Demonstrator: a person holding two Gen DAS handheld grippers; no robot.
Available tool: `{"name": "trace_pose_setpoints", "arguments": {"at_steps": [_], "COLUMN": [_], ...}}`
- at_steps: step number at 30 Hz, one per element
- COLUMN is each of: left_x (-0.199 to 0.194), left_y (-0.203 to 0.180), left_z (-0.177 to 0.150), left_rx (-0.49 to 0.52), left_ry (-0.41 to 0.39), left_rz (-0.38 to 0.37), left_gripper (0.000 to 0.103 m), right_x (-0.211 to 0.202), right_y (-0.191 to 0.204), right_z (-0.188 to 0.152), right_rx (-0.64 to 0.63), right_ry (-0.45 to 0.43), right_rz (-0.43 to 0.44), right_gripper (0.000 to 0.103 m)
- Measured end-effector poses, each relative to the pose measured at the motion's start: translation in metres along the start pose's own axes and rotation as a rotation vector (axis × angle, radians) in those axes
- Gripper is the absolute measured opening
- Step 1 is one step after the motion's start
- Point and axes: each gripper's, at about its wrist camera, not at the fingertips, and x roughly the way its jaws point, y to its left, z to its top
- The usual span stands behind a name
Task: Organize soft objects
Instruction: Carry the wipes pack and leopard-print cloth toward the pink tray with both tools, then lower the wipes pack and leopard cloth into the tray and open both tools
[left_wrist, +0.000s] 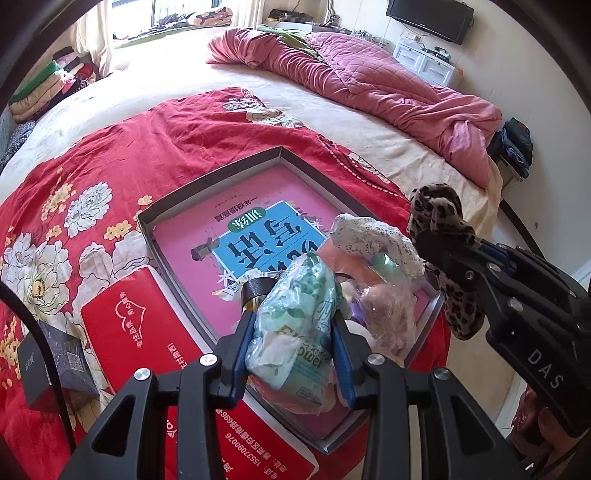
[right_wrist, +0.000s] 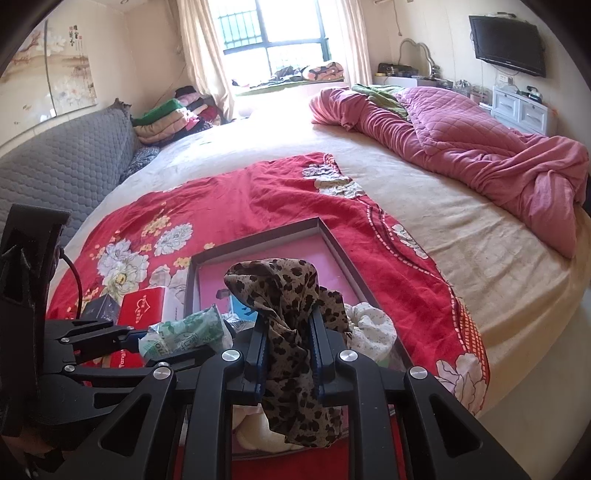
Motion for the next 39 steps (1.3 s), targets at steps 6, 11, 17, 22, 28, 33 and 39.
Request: {"name": "trace_pose_setpoints", "arguments": {"at_steps": [6,11,17,22,28,33,39], "left_x": [0.012,0.017,0.018,0.019,0.019,0.021,0.021], "left_y": [0.004,0.01,0.01,0.012,0.01,0.011,0.009], "left_z": [0.002,0.004,0.005,0.005,0.005,0.005,0.005], "left_rx": [0.0,-0.013,-0.011,-0.018,-0.015,-0.024,-0.019], "left_ry": [0.02,0.023,0.026,0.029,0.03,0.031,0.034], "left_rz": [-0.003,-0.013,-0.017,-0.027,-0.036,-0.045,-0.048], "left_gripper": [0.039,0.039,0.04,0.04,0.041,0.043,0.044], "right_x": [0.024,0.042,0.06,0.064,0.052,0.041,0.024], "right_y": [-0.003,-0.004,-0.006,-0.015,-0.013,-0.012,-0.023], "right_z": [0.0,-0.001,-0.003,-0.004,-0.001,0.001,-0.002], "right_rx": [0.005,0.005,0.043,0.104,0.118,0.104,0.135], "right_ry": [0.043,0.073,0.111,0.114,0.078,0.05,0.018], "right_rz": [0.015,0.033,0.076,0.118,0.163,0.146,0.122], "right_gripper": [0.021,0.021,0.026,0.042,0.06,0.064,0.071]}}
